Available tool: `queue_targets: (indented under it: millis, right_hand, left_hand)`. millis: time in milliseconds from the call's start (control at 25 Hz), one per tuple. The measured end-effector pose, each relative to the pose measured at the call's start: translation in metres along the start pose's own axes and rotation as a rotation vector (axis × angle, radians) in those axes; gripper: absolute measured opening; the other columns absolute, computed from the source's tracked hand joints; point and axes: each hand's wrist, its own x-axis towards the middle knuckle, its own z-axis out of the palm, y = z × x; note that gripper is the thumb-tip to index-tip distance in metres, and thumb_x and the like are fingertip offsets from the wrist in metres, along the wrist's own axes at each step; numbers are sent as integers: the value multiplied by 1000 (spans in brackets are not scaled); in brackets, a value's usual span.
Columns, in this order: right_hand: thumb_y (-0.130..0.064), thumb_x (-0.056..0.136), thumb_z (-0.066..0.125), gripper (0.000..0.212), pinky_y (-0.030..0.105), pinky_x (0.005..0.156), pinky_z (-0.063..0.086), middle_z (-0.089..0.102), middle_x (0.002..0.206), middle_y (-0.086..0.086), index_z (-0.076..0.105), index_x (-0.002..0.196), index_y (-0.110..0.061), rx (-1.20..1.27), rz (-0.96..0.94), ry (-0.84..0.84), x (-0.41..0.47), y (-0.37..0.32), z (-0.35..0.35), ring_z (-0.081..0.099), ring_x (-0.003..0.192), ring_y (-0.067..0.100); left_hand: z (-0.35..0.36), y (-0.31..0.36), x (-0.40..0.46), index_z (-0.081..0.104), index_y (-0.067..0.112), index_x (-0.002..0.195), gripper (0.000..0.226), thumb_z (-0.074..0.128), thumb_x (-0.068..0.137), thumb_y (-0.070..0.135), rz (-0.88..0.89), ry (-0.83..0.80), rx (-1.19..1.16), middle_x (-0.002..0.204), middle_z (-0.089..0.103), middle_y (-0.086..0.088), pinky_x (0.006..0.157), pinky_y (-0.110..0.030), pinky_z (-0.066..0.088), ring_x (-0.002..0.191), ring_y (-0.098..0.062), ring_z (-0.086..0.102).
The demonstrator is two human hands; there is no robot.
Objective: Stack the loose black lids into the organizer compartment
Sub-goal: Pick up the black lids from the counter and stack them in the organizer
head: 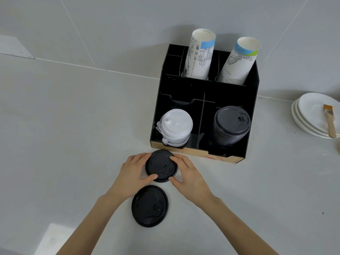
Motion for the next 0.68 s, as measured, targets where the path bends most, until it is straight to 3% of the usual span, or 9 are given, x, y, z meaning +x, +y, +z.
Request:
queue_targets:
  millis: [320,480,680]
  right_hand:
    - [-14,82,58,52,20,103,28,40,137,3,36,130,-14,31,-23,31,-6,2,-4,38,125,16]
    - [-16,83,57,51,15,100,26,40,137,-1,35,130,-17,56,-33,52,-13,4,-14,38,125,12]
    - [-18,84,56,49,13,99,30,43,133,-1,36,130,-18,97,-60,133,-25,4,-32,43,120,9]
  left_hand:
    - [0,9,-7,26,19,135,97,36,52,67,27,-34,-79,141,35,-2,108,-37,29,127,-21,32]
    - [-3,19,-10,26,20,135,85,50,62,57,86,-21,-91,141,34,-2,108,-32,26,127,-18,31]
    - [-6,41,-13,32,23,132,89,42,55,67,140,81,-157,128,37,7,103,-26,27,120,-14,36]
